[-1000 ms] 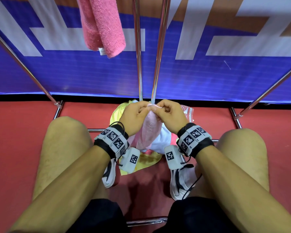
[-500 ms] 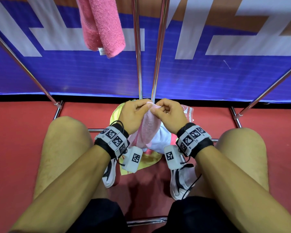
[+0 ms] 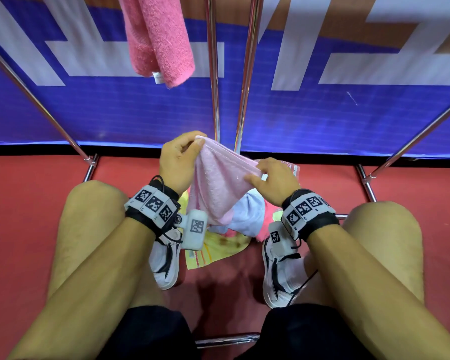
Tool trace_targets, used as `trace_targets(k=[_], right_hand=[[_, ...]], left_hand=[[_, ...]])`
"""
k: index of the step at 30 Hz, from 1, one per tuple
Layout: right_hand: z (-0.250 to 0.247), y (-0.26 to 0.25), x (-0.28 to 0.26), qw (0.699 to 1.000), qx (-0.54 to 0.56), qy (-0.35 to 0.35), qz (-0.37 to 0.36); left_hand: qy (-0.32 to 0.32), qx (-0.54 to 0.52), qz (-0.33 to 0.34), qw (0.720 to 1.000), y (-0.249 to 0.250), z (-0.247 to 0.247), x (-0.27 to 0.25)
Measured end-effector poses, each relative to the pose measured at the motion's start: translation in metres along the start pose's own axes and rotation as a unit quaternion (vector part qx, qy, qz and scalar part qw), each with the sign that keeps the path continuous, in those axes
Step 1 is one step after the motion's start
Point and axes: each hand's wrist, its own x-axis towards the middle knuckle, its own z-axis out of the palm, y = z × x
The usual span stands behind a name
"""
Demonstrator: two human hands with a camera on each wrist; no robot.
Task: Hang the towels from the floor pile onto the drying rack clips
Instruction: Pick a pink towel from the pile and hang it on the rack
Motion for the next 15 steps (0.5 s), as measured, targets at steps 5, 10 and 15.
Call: trace_targets(k=[5, 10, 15], right_hand=[[-0.009, -0.003, -0.002, 0.993, 0.044, 0.114, -0.002], [-0.012, -0.011, -0.002, 0.967, 0.189, 0.173, -0.021], [-0.020, -0.018, -0.001, 0.936, 0.285, 0.205, -0.031]], left_hand=[[0.022, 0.023, -0.020, 0.999, -0.010, -0.007, 0.002], [0.044, 0.018, -0.024, 0.999, -0.013, -0.009, 0.004], [0.062, 0.001, -0.037, 0.997, -0.013, -0.008, 0.003]])
